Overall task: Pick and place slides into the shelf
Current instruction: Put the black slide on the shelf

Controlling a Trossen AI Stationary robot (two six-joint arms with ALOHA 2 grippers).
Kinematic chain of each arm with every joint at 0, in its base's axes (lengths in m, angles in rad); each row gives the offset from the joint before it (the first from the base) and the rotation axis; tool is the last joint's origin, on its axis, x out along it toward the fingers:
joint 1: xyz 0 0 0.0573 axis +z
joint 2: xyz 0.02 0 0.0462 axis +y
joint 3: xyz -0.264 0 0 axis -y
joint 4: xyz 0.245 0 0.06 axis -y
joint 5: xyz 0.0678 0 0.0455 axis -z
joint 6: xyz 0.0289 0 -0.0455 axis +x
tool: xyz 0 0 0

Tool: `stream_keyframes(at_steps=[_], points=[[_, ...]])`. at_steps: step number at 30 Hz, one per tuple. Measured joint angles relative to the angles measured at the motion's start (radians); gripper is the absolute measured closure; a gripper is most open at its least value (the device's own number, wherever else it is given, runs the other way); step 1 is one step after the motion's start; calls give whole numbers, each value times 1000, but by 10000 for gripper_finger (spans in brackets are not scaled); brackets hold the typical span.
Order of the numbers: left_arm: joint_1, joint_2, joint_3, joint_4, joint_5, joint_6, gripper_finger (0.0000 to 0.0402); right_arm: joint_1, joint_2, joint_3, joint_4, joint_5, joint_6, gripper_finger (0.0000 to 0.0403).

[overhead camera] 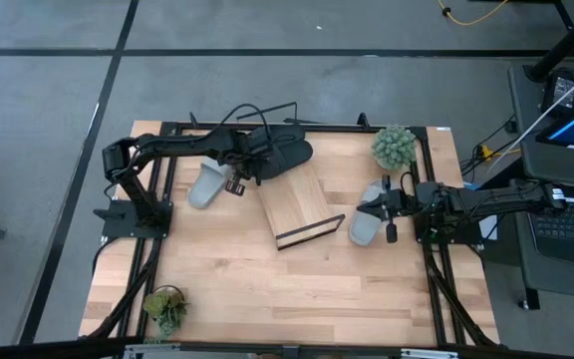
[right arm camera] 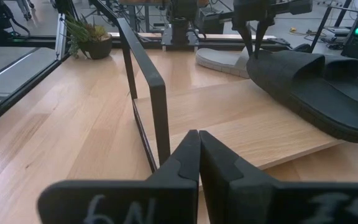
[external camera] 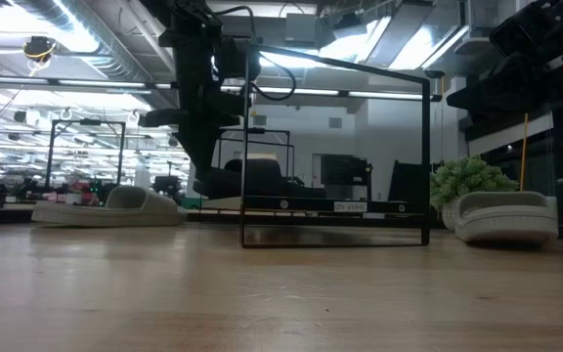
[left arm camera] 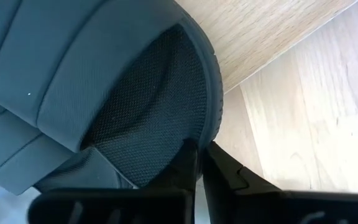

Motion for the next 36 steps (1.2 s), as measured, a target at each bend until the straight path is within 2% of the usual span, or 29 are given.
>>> stream_keyframes(at_steps=[9, 27, 36], points=[[23, 0, 0, 6, -7, -21, 341, 0, 0, 0, 0, 0, 27, 395], [26, 0, 0, 6, -45, -95, 302, 0, 0, 0, 0, 0, 27, 395], [26, 1, 0, 20, -49, -95, 262, 0, 0, 0, 0, 0, 29, 395]])
